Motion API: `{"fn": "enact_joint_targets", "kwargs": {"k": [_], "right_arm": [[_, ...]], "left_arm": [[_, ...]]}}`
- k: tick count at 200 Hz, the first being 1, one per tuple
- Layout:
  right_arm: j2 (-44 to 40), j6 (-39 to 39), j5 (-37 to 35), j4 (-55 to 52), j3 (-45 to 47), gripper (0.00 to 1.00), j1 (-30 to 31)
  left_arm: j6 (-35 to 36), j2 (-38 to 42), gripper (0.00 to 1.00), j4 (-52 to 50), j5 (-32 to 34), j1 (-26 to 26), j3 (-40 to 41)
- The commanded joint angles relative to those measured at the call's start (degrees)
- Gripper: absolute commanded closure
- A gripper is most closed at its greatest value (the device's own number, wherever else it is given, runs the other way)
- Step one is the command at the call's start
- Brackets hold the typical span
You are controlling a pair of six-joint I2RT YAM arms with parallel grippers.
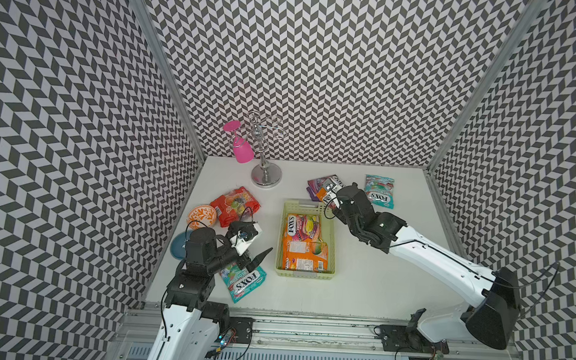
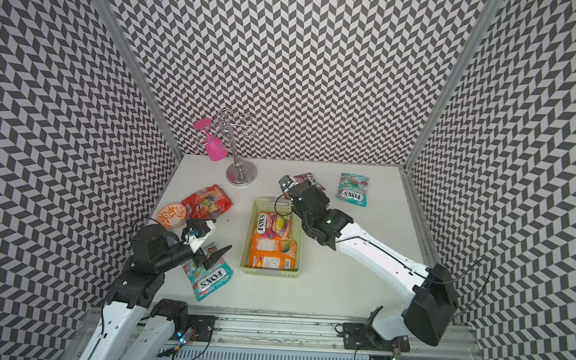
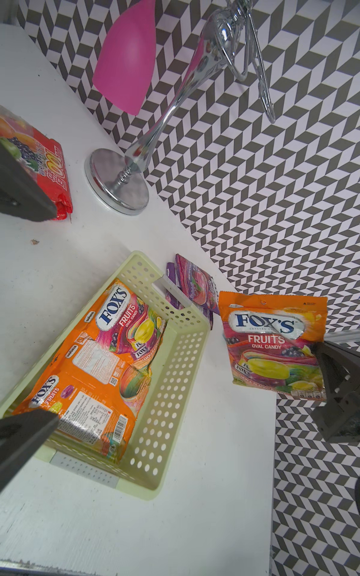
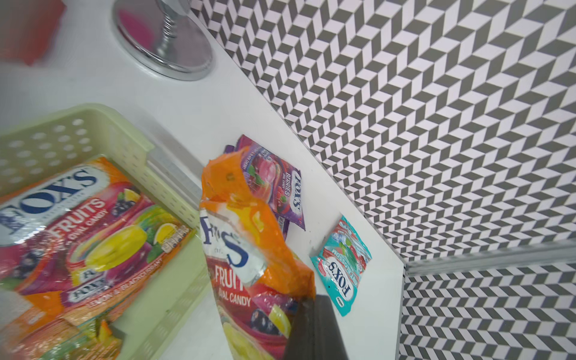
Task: Put the candies in the basket
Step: Pick up the candy at the center of the board, then place the candy in the basket.
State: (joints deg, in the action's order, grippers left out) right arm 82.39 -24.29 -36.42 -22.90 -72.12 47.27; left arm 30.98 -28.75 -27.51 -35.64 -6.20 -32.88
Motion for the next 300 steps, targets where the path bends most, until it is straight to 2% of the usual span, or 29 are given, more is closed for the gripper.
{"fn": "enact_joint_targets", "kwargs": {"k": [1, 109, 213, 235, 262, 279, 300], "right_arm": [[-1.4, -1.51, 4.48, 5.7, -2.68, 1.0, 1.1], [9.62, -9.18, 10.76, 10.91, -6.29, 1.0, 5.05], [22.78, -17.75, 0.47, 16.15, -10.07, 1.0, 4.85], [22.83, -16.23, 1.1, 14.86, -9.9, 1.0, 4.77], [20.79, -11.28, 5.74, 11.47, -10.47, 1.0, 3.72], [19.59, -7.84, 10.77, 7.88, -11.02, 0.89, 2.95], [19.14, -4.2, 16.6, 5.0, -11.75, 0.63, 0.88]], "left_arm": [[-0.39, 0.35, 0.01, 0.92, 0.15, 0.31, 0.33], [-0.39, 0.52, 0.01, 0.87, 0.0, -0.22, 0.18], [-0.48, 0.8, 0.01, 0.87, 0.27, -0.79, 0.09], [-0.48, 0.81, 0.01, 0.62, 0.3, -0.42, -0.12], [-0.64, 0.72, 0.01, 1.05, 0.34, -0.74, 0.23], [-0.57, 0.88, 0.01, 0.9, 0.13, -0.45, 0.17], [-0.62, 0.69, 0.01, 0.92, 0.65, -0.22, 0.06]]}}
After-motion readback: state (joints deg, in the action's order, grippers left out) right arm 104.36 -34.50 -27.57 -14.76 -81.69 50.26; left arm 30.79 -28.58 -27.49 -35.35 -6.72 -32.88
